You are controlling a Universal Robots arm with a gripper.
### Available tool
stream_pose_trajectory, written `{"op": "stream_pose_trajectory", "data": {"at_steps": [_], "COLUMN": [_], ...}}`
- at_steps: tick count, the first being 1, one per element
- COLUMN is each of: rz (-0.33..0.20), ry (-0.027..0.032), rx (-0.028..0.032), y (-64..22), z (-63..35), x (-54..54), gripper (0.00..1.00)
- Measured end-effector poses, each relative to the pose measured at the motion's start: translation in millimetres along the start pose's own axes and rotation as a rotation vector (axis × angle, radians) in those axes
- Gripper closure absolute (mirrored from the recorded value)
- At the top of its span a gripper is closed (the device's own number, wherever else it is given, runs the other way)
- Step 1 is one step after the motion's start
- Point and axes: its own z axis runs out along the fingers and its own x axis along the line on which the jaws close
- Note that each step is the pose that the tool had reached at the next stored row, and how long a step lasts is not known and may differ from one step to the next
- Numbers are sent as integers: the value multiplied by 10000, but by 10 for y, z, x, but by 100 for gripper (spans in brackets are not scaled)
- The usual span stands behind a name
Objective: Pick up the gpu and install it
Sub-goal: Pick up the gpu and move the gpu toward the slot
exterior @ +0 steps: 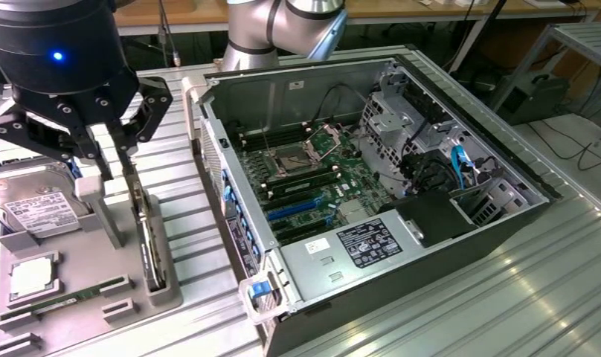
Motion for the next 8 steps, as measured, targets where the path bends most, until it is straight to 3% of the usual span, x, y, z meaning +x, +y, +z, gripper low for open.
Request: {"op": "stream_pose_trajectory", "data": {"at_steps": [5,8], "rz": [0,0], "ry": [0,0], "rx": [0,0], "y": [0,0], "z": [0,0], "x": [0,0], "gripper": [46,40]}}
